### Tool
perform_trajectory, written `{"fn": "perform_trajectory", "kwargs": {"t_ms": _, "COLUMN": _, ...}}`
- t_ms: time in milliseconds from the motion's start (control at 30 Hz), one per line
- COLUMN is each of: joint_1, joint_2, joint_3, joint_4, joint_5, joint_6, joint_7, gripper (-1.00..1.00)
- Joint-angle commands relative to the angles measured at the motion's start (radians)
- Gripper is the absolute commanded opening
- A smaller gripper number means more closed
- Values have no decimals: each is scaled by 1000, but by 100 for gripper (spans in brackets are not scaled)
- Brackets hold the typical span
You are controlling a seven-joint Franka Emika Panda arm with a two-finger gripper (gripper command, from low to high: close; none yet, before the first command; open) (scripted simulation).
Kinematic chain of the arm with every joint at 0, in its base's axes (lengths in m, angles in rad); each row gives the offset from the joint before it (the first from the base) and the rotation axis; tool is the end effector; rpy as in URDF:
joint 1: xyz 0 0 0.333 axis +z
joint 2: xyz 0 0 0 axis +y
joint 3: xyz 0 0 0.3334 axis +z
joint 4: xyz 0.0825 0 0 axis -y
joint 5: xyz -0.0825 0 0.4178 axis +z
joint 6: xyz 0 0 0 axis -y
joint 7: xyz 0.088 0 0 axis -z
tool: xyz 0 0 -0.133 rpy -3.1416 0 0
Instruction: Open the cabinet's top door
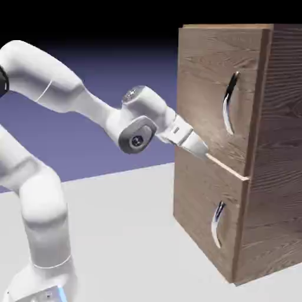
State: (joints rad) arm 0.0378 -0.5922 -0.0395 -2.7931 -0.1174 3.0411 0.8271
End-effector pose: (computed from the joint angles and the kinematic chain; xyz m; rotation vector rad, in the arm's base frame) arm 0.4260 0.0082 0.4525 -2.4585 0.9259 -1.0948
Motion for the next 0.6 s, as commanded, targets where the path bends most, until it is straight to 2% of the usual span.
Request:
{"fn": "perform_trajectory", "kwargs": {"t_ms": 0, "joint_1": 10, "joint_2": -8, "joint_3": -15, "joint_4": 6, "joint_5": -44, "joint_6": 2, "joint_7": 32, "gripper": 0}}
{"fn": "perform_trajectory", "kwargs": {"t_ms": 567, "joint_1": 172, "joint_2": -148, "joint_3": -263, "joint_4": 113, "joint_5": -783, "joint_6": 28, "joint_7": 575, "gripper": 0}}
